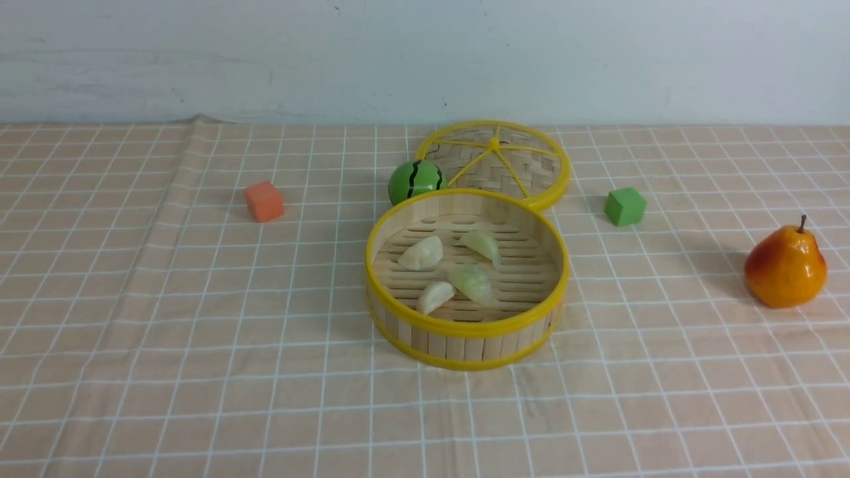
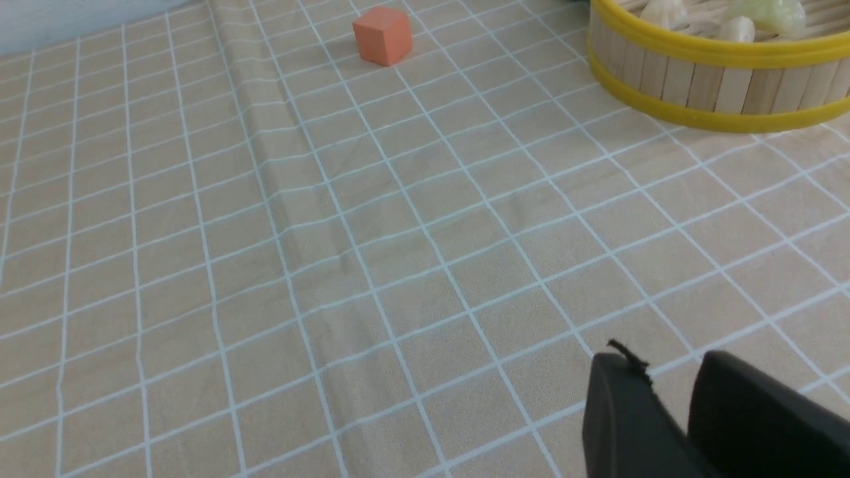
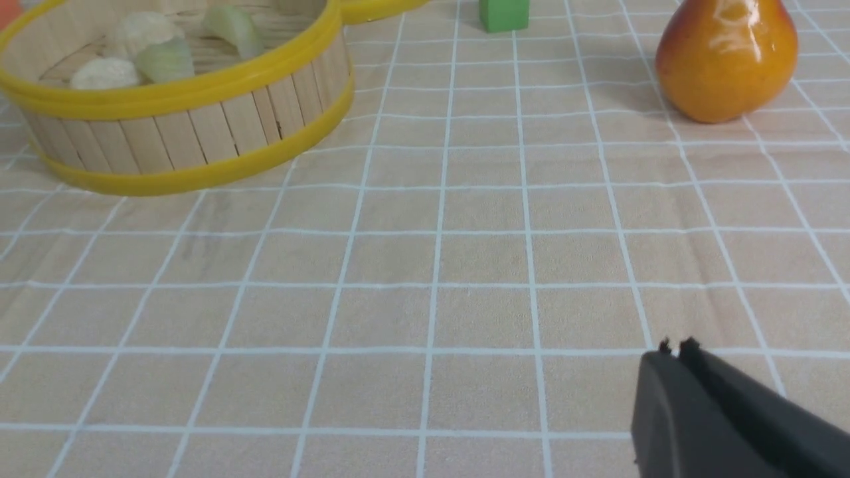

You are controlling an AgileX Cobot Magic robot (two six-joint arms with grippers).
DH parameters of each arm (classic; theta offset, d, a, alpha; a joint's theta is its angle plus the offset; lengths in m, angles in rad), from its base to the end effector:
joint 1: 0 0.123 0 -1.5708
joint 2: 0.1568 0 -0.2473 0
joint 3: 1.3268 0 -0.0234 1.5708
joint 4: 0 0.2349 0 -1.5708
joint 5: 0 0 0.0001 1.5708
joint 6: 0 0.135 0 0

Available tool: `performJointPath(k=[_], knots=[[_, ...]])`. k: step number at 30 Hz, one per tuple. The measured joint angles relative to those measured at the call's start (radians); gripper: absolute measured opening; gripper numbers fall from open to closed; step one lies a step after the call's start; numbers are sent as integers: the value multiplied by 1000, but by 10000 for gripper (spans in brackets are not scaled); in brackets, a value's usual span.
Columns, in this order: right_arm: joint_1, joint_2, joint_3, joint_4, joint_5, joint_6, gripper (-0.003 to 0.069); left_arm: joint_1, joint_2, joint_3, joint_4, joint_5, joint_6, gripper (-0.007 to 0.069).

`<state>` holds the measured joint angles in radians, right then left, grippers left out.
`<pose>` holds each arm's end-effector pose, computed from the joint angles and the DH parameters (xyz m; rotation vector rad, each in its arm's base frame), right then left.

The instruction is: Put the dumplings into the steamer on the table with the brown tablecloth.

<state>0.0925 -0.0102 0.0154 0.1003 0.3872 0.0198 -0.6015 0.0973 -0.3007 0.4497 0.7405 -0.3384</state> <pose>0.1153 0.0158 0.1613 -0.0071 1.8778 0.1766 0.1032 -0.0227 0.2248 0.3943 1.9116 -0.1015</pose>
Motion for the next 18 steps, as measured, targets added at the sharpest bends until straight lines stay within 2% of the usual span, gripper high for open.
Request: performJointPath(k=[13,18], knots=[[0,0,0,2,1,0,-10,0,0,0,0,0,0,165],[0,0,0,2,1,0,-10,12,-84,16,81,40,0,166]])
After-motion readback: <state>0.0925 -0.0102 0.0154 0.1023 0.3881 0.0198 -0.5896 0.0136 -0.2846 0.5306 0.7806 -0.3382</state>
